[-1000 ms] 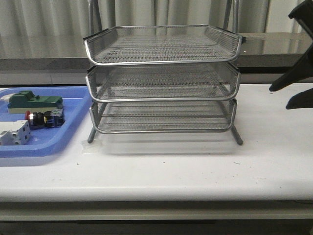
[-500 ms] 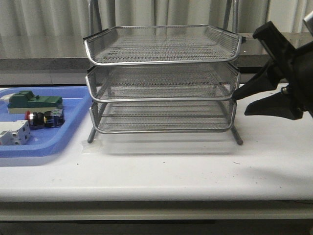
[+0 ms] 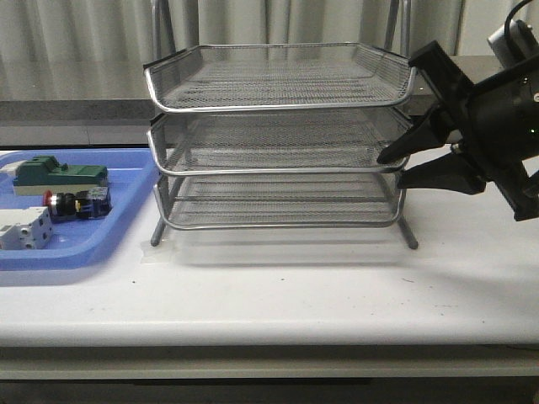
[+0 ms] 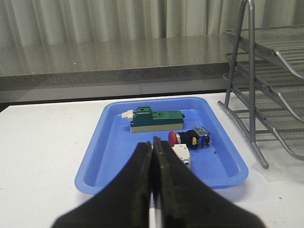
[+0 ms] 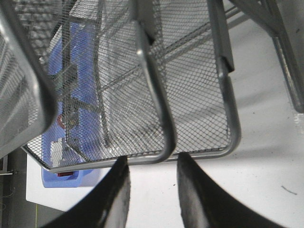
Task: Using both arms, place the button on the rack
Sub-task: 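Reach the right gripper to the middle mesh tray's front edge and grasp, then pull the middle mesh tray out toward the robot with the right gripper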
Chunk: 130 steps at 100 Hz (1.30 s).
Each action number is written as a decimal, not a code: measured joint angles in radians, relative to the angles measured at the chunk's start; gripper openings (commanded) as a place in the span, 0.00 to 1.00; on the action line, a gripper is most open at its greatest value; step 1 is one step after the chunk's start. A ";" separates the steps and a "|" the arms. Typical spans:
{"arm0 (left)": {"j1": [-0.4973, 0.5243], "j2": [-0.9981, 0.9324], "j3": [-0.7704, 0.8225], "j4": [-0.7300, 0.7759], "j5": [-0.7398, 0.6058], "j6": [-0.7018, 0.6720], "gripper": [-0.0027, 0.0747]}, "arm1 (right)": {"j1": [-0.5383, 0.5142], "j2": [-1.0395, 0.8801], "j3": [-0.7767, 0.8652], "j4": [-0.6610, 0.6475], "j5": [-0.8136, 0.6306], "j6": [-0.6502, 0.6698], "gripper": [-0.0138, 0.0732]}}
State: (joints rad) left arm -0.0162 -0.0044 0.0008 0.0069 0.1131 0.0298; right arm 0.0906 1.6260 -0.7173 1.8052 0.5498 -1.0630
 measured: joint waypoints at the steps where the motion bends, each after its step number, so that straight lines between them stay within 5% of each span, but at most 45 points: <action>1: 0.000 0.000 0.000 0.000 0.000 0.000 0.01 | 0.000 0.002 0.000 0.000 0.000 0.000 0.47; 59: 0.000 0.000 0.000 0.000 0.000 0.000 0.01 | 0.000 0.087 -0.092 0.000 0.016 -0.002 0.45; 95: 0.000 0.000 0.000 0.000 0.000 0.000 0.01 | 0.000 0.107 -0.094 0.018 0.038 0.005 0.09; 130: 0.000 0.000 0.000 0.000 0.000 0.000 0.01 | 0.000 0.106 -0.057 0.034 0.060 0.005 0.08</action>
State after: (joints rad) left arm -0.0162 -0.0044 0.0008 0.0069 0.1131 0.0298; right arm 0.0906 1.7324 -0.7739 1.8393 0.6096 -1.0578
